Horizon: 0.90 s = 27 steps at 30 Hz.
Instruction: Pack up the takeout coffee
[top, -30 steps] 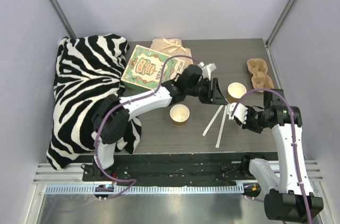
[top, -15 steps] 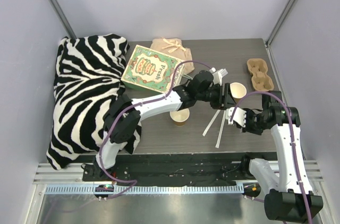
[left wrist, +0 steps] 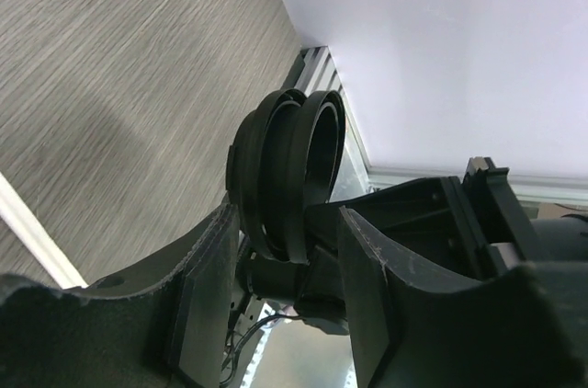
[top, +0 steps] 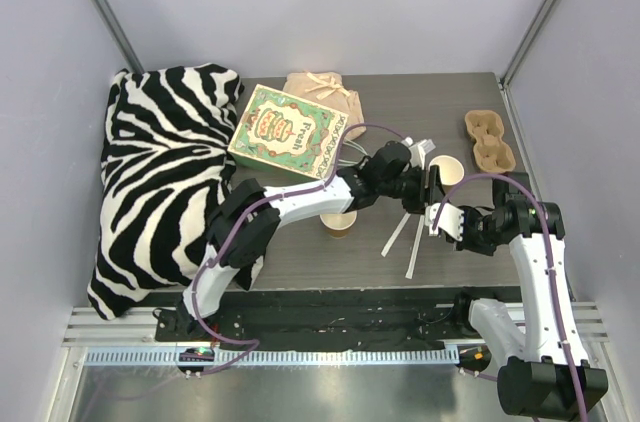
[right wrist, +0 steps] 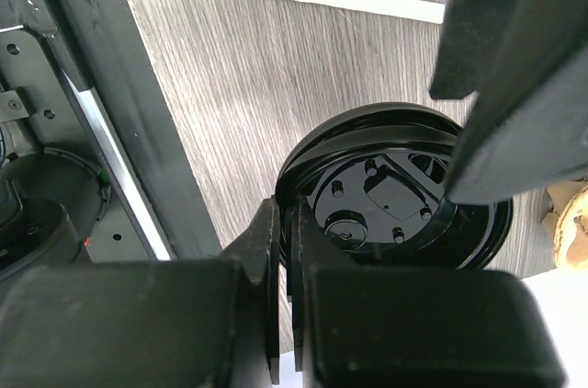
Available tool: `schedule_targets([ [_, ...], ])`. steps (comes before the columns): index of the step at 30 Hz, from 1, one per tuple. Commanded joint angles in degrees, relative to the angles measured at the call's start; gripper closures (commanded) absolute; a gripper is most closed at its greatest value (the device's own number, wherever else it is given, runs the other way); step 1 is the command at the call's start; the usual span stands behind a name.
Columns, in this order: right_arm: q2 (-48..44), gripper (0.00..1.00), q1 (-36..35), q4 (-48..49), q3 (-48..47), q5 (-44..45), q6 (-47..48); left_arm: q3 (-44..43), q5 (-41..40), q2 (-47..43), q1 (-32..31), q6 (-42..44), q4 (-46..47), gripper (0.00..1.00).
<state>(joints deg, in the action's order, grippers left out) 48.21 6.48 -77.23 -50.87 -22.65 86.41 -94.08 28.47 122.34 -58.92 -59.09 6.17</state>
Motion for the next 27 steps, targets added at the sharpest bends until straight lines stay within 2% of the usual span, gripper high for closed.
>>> schedule_targets([
  [1, -0.57, 0.99, -0.33, -6.79, 0.86, 1.29, -0.98, -4.00, 0.09, 0.79, -1.02, -0.59, 3.31, 0.50],
  [11, 0.31, 0.99, -0.33, -4.69, 1.83, 2.18, -3.62, -6.20, -0.43, 3.42, -1.90, -0.85, 2.88, 0.52],
  [23, -0.48, 0.99, -0.42, -4.07, 2.79, 2.97, -3.62, -6.29, -1.40, 5.10, -2.34, -1.82, 3.23, 0.48],
  [27, 0.13, 0.99, -0.42, -2.23, 3.32, 3.41, -4.67, -7.60, -1.13, 5.80, -3.13, -1.56, 2.88, 0.50],
])
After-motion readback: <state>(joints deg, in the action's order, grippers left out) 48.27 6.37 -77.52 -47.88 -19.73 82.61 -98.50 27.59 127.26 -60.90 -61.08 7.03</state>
